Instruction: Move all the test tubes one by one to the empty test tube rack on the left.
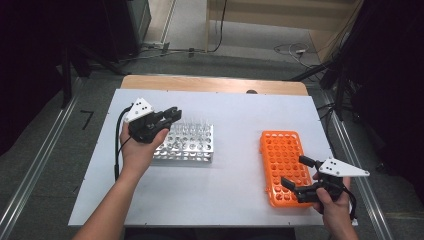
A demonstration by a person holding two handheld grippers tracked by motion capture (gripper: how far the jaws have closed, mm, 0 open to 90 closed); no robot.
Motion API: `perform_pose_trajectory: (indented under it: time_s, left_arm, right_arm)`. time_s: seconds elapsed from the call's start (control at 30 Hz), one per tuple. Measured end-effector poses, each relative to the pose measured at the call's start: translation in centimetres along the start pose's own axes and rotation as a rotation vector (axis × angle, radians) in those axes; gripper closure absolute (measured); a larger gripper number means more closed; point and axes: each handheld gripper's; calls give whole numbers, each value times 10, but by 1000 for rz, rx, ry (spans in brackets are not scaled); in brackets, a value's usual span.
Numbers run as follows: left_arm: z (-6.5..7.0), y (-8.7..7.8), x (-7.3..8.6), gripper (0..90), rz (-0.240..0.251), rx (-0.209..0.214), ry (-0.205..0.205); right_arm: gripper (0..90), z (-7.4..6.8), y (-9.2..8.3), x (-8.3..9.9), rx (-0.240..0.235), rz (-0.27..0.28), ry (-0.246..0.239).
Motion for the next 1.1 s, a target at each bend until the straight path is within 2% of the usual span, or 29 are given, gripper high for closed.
perform_pose_trajectory:
  time_s: [0.07, 0.27, 0.57, 0.87, 1.1]
  left_arm:
    - [-3, 4, 0, 755, 0, -6, -20]
    - [-11, 17, 0, 755, -3, -38, -20]
    - [-20, 26, 4, 755, -12, -80, -25]
    - [-22, 35, 9, 754, -30, -95, -19]
    - [-19, 38, 14, 754, -53, -107, -4]
  right_arm:
    - [0, 0, 1, 1, 1, -2, 0]
    - [0, 0, 1, 0, 1, -1, -5]
    - [0, 0, 2, 1, 0, -4, -2]
    - [0, 1, 2, 1, 3, -3, 7]
    - [0, 1, 2, 1, 1, -3, 5]
Point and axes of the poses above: each handheld gripper's, and its own axes: y roughly forward along the jaws, x roughly out of its underside, z roughly to its right, and after that the axes turned 2 degrees about x, right-handed
